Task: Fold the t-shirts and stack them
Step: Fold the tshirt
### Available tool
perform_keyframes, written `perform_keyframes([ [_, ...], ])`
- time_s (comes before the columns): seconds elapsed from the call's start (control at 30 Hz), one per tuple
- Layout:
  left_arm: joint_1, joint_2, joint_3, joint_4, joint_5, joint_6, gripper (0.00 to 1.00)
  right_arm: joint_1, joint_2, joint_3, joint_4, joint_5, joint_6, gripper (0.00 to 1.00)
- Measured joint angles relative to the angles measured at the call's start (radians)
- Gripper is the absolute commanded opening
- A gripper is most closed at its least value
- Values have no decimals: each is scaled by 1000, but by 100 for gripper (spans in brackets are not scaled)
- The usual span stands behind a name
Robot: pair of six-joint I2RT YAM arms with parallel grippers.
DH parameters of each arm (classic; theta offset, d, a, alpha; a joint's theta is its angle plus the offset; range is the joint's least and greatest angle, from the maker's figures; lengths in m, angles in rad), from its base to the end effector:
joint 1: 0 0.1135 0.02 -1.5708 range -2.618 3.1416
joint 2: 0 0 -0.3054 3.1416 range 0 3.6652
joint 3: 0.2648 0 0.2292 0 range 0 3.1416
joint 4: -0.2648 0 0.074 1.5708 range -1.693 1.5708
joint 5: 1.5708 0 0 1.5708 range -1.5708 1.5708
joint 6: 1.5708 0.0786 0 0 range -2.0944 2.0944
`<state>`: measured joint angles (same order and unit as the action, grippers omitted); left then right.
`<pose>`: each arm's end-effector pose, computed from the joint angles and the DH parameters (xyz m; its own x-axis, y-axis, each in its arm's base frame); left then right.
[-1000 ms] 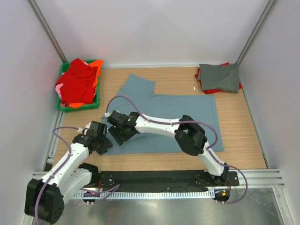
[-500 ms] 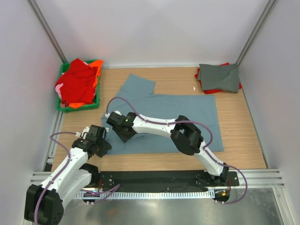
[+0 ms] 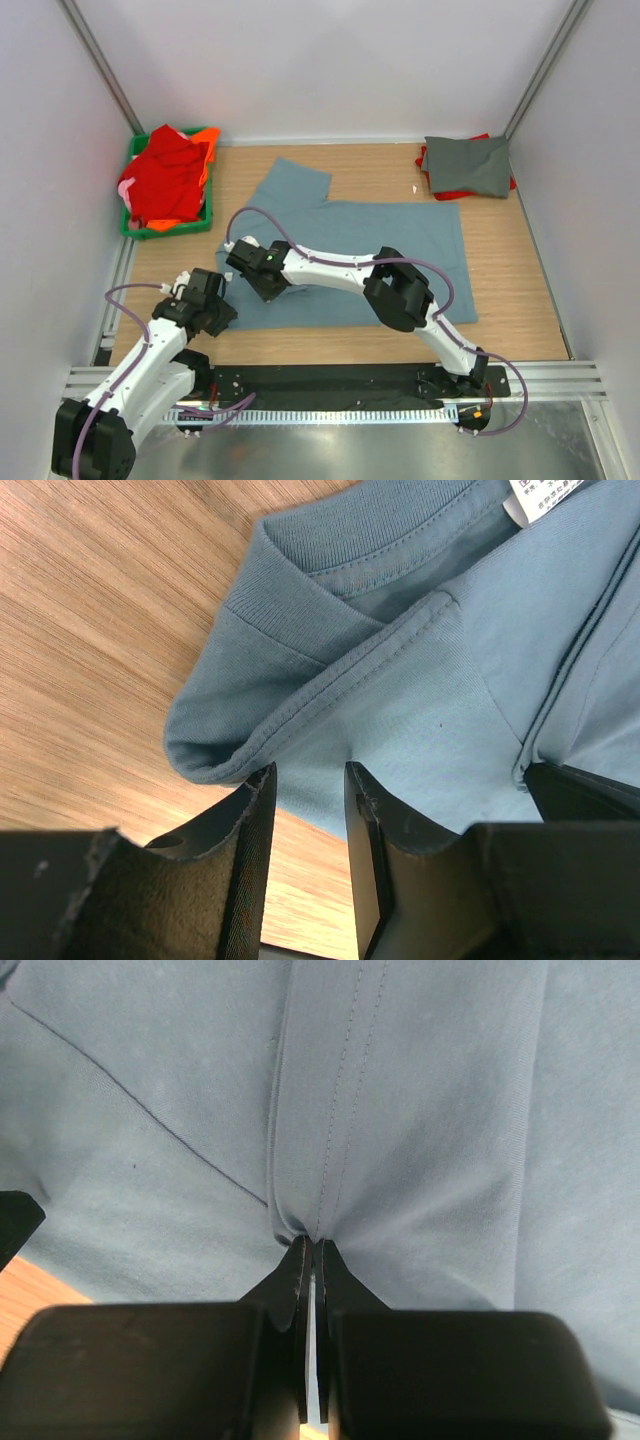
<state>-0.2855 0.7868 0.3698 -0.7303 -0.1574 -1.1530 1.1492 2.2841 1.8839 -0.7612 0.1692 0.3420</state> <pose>0.0929 -0.0144 0.1568 -0.5527 -0.7785 -0.2974 -0.7117 0.6266 -0.3176 0.2196 0.4574 0.1745 -0.6461 -0.6328 -0.4268 -0.6956 0.7184 -0.0120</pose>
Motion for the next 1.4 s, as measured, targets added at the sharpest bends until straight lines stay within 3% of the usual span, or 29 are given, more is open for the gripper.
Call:
perform_keyframes([
  [0.33,0,0,0,0,-1,0,33,-28,-8,97,-37,81,-37,1],
  [1.07,0,0,0,0,-4,0,32,-256,-61,48,-43,107,-47,3],
  [1.1,0,1,0,0,-4,0,32,-257,-59,48,-47,107,-43,26],
  [1.17,0,1,0,0,-4,0,32,-264,-53,48,-53,104,-29,48],
  [1.2,0,2,0,0,-4,0,33,-266,-50,48,-56,103,-23,73],
  [1.3,0,3,0,0,-3,0,39,-275,-39,48,-70,99,-18,92],
  [1.4,0,2,2,10,8,-4,48,-293,-40,48,-84,114,-10,97],
])
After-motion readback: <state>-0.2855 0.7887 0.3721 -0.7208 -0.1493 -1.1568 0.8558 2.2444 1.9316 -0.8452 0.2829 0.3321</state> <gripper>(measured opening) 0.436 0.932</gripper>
